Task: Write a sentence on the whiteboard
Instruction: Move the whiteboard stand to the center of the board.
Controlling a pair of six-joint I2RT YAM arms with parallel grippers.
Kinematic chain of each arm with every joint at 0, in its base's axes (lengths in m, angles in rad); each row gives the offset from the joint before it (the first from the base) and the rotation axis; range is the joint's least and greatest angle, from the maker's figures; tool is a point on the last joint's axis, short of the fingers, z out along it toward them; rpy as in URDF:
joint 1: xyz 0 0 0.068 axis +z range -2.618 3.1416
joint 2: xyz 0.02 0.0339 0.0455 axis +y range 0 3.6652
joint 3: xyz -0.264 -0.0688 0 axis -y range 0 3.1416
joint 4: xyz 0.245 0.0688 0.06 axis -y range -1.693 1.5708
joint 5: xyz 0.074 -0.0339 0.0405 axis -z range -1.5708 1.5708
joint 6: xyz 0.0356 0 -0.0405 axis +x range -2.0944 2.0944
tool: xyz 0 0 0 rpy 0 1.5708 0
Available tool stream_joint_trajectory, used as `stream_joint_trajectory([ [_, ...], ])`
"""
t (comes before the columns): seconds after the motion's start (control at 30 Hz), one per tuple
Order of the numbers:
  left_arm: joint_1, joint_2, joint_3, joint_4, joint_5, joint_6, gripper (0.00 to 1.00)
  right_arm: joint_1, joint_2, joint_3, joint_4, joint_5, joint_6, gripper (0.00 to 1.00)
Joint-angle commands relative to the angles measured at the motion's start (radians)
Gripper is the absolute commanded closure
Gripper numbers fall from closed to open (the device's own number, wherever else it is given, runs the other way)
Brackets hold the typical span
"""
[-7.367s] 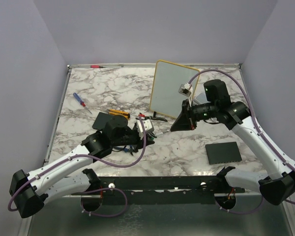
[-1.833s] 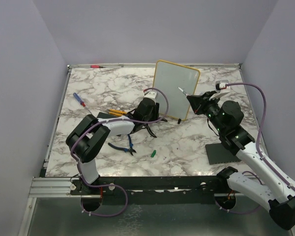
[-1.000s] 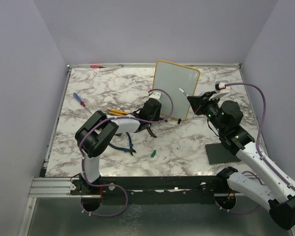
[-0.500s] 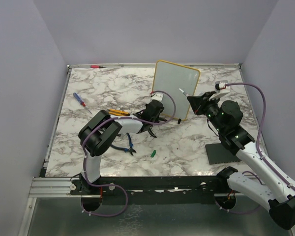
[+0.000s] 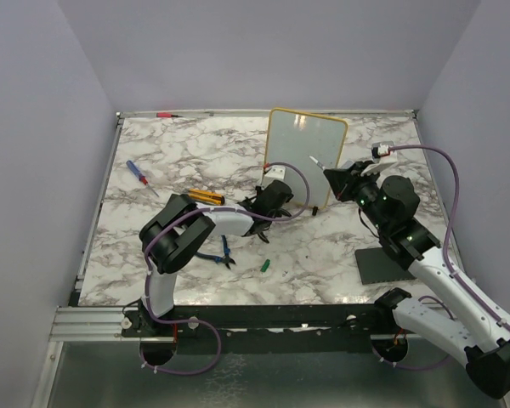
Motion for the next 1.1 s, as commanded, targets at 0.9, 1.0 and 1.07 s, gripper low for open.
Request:
stream_joint_trajectory([
  [0.9,-0.142,-0.173,-0.054,-0.115,0.003,-0.125,0.46,0.002,-0.091,-0.001,-0.075,0.01,0.02,0.99],
  [1.0,-0.141,-0.223,-0.064,-0.139,0.014,-0.108,0.43,0.001,-0.097,0.007,-0.088,0.008,0.02,0.99],
  [1.07,-0.138,-0.263,-0.071,-0.158,0.03,-0.093,0.41,0.002,-0.102,0.011,-0.096,0.008,0.019,0.99],
])
